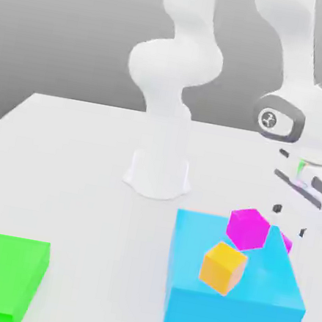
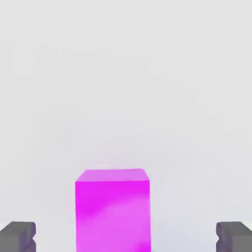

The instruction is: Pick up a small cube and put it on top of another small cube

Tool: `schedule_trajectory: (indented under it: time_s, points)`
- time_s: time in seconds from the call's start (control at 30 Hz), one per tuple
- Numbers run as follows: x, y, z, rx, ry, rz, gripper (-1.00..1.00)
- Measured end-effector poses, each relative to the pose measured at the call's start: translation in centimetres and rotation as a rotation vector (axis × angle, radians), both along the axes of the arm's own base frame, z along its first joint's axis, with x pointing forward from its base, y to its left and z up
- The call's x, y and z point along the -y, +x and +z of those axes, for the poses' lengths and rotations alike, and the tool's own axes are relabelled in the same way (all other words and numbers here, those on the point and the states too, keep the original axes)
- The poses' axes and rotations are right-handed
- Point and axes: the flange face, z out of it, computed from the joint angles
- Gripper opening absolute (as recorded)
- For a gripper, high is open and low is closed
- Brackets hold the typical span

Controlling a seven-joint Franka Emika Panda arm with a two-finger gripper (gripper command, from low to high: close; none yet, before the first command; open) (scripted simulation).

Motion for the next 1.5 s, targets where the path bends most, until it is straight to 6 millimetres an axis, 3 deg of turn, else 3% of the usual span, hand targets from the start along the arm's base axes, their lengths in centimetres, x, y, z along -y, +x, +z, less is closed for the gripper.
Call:
schedule_trajectory:
  time_s: [0.13, 0.17, 0.4, 0.63, 0.7, 0.77, 0.83, 0.93, 1.0, 1.07, 1.13, 1.3, 1.33, 1.5]
  points:
    - [0.2, 0.0, -3.5, -0.003, -0.001, 0.000, 0.00]
    - [0.2, -0.1, -4.2, -0.003, -0.001, -0.001, -1.00]
    - [0.3, -0.1, -4.3, -0.003, -0.003, -0.001, -1.00]
    - [0.2, -0.1, 1.2, -0.002, -0.004, 0.002, -1.00]
    - [-0.2, 2.5, 3.3, 0.029, 0.030, -0.039, -1.00]
    - [0.2, 6.7, 6.0, 0.062, 0.052, -0.080, -1.00]
    - [2.7, 11.8, 8.8, 0.085, 0.054, -0.140, -1.00]
    - [6.5, 17.4, 13.2, 0.111, 0.046, -0.174, -1.00]
    - [10.2, 20.8, 16.3, 0.127, 0.037, -0.209, -1.00]
    - [13.8, 22.5, 18.2, 0.107, 0.020, -0.224, -1.00]
    - [16.0, 22.5, 18.4, 0.050, 0.005, -0.205, -1.00]
    - [15.9, 21.6, 12.3, -0.004, 0.000, -0.171, -1.00]
    - [16.0, 21.5, 11.4, -0.005, -0.001, -0.171, 1.00]
    - [16.0, 21.5, 11.4, -0.005, -0.001, -0.171, 1.00]
